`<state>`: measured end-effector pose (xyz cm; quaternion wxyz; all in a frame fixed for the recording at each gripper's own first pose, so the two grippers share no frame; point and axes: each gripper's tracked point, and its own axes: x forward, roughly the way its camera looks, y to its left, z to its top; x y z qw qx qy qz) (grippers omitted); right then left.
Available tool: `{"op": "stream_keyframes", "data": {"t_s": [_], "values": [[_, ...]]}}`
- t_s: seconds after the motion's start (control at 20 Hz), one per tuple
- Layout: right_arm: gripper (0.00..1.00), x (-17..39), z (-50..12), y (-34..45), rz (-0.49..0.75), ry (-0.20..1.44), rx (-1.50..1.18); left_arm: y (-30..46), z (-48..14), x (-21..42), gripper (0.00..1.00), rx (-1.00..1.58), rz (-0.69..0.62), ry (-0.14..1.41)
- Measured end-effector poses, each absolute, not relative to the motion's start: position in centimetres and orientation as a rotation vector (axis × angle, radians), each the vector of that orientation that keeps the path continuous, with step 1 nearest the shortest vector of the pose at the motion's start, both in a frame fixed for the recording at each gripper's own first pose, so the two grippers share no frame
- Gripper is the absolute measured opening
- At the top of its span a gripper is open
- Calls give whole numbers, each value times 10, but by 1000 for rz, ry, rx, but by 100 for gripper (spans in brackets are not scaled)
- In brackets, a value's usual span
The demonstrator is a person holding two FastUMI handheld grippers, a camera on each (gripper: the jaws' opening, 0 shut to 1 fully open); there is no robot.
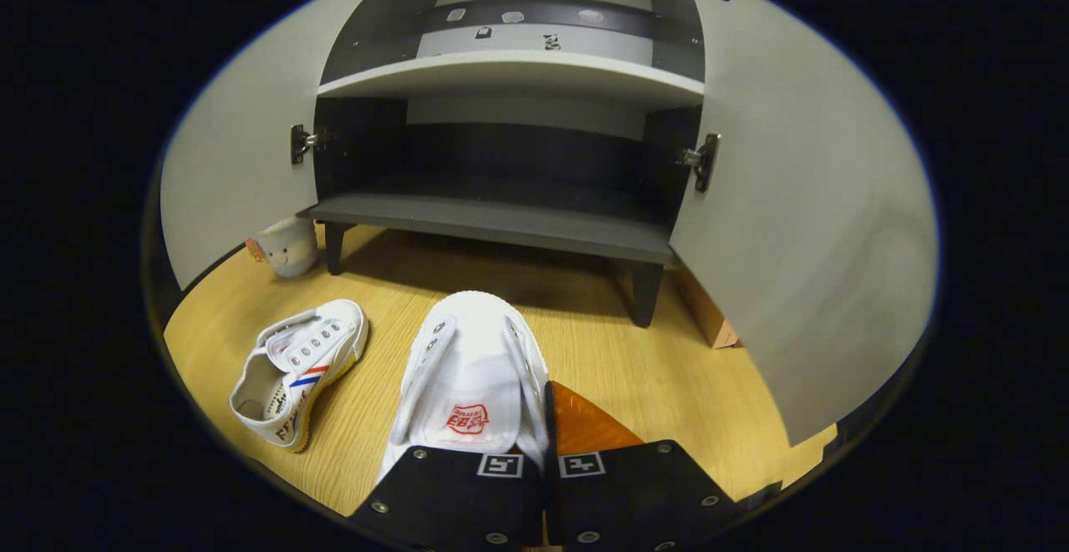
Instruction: Grab one shoe with the right hand and put it into the shoe cabinet, grab the other shoe with the left hand and put it into the shoe cabinet; then close the right door with the right hand and the left door with the left hand.
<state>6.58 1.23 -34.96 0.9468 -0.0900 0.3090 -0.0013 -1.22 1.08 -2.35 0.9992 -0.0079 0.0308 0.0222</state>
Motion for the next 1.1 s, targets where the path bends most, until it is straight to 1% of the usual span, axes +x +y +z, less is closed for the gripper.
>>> {"op": "stream_keyframes", "data": {"t_s": [0.3, 0.45, 0.6, 0.8, 0.95, 1.1], "values": [[1, 64, -230, 26, -4, 460, -95, 7, -24, -12, 96, -28, 30, 56], [1, 71, -166, 32, -3, 356, -99, 4, -26, -11, 96, -34, 17, 59], [1, 84, -101, 36, -5, 288, -107, 2, -25, -11, 96, -27, 11, 55], [1, 135, -35, 47, 17, 219, -98, 2, -24, -15, 96, -17, 11, 47], [1, 187, -10, 54, 9, 200, -102, 0, -25, -17, 96, -22, 8, 51], [1, 256, -5, 45, -43, 207, -151, 1, -25, -18, 96, -24, 11, 49]]}}
